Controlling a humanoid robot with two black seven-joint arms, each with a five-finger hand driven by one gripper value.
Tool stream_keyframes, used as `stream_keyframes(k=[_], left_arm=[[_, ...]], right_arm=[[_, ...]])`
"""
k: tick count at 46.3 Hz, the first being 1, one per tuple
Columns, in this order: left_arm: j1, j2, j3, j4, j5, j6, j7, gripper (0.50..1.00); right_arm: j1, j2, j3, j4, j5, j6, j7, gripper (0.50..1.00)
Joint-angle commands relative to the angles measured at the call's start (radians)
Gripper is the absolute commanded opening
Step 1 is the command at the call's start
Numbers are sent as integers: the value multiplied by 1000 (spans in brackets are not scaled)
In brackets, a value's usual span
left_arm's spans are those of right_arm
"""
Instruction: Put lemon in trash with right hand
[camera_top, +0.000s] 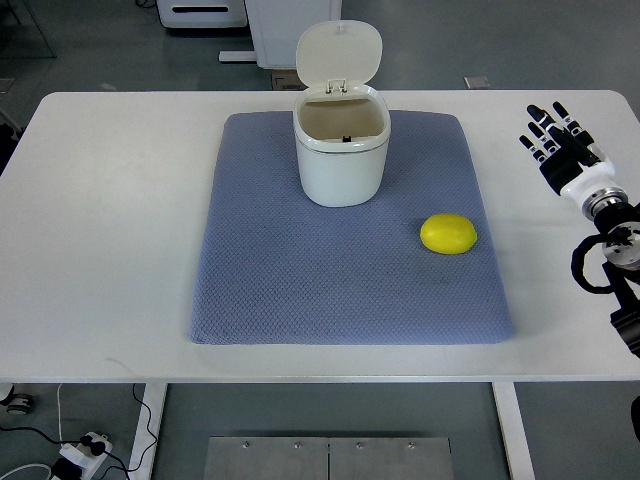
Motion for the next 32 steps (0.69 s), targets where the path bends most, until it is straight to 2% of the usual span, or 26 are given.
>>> stream_keyframes(k=[1,32], left_arm=[[0,0,0,0,0,0,0,1000],[0,0,0,0,0,0,0,1000]], right_arm=[[3,0,-1,0,0,0,0,1000],[9,2,-1,0,1,-2,2,1000]])
